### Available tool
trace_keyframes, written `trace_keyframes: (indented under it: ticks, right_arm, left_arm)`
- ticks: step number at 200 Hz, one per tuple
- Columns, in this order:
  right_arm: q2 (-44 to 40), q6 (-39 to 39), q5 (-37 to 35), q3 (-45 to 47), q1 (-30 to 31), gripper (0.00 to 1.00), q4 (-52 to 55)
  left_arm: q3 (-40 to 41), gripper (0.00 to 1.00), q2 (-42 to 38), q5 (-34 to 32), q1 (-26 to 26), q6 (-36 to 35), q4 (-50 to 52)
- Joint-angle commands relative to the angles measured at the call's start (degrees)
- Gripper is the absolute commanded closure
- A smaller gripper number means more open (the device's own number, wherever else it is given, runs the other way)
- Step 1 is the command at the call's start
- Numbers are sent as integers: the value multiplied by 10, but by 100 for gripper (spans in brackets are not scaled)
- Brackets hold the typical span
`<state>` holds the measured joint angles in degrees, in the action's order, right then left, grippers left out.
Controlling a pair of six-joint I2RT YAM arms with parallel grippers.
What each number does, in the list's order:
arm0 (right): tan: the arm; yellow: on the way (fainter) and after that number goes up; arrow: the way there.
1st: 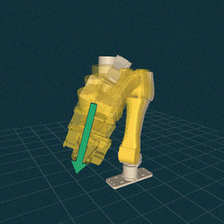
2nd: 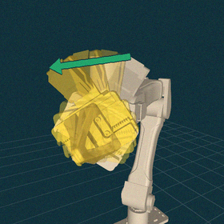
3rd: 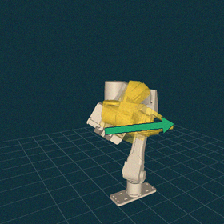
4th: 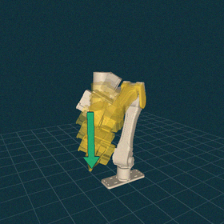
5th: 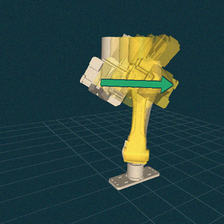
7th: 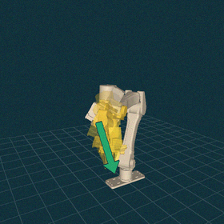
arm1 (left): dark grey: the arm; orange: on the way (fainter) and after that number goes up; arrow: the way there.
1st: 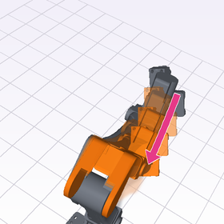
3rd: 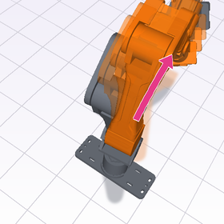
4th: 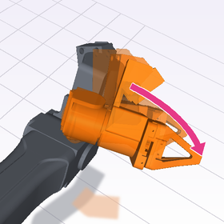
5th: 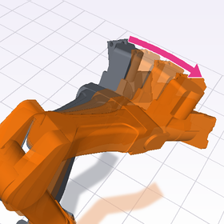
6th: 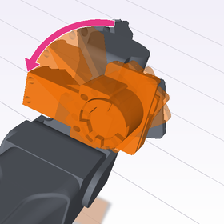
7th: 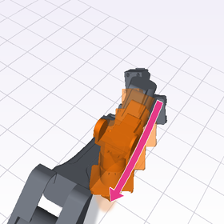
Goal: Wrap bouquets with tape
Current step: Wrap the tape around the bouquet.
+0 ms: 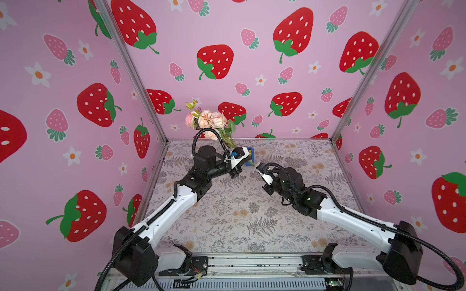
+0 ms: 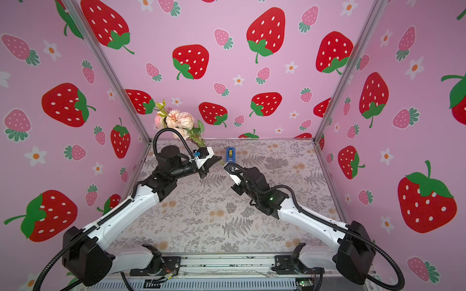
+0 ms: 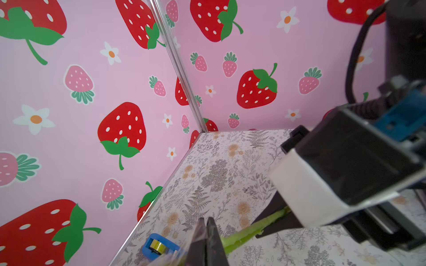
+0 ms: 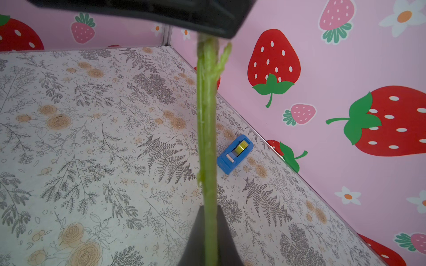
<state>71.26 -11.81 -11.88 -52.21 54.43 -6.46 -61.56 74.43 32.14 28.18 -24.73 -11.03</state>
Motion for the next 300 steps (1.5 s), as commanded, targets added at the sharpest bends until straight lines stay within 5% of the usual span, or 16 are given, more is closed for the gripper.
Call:
trace_keyframes:
  ticks: [1,23,53,88,133,151,173,242,300]
  right_arm:
    - [3,46,-25,-1,11,100,-56]
    - [22,67,-57,-18,11,100,-39]
    - [40,85,-71,-30,4,100,-37]
    - [53,100,-57,-46,-11,100,-31]
    - [54,133,-27,-65,-34,100,-29]
    - [49,142,-17,-65,-35,100,-31]
    - [49,147,-16,-63,-34,100,-36]
    - [44,109,-45,-29,-4,100,-101]
    - [60,101,-83,-27,7,100,-110]
  left_arm:
    - [-30,59,7,-95,9,66,-25]
    - [-43,31,2,-145,9,125,-22]
    - [-46,21,-28,-120,9,156,-24]
    - [-40,11,-81,-164,9,204,-17]
    - [7,12,-168,-133,10,270,8]
    - [64,12,-215,-193,10,316,2]
    - [126,28,-240,-311,10,455,-12]
    - [49,36,-100,-376,11,630,15]
    - [20,37,-34,-346,20,693,-74]
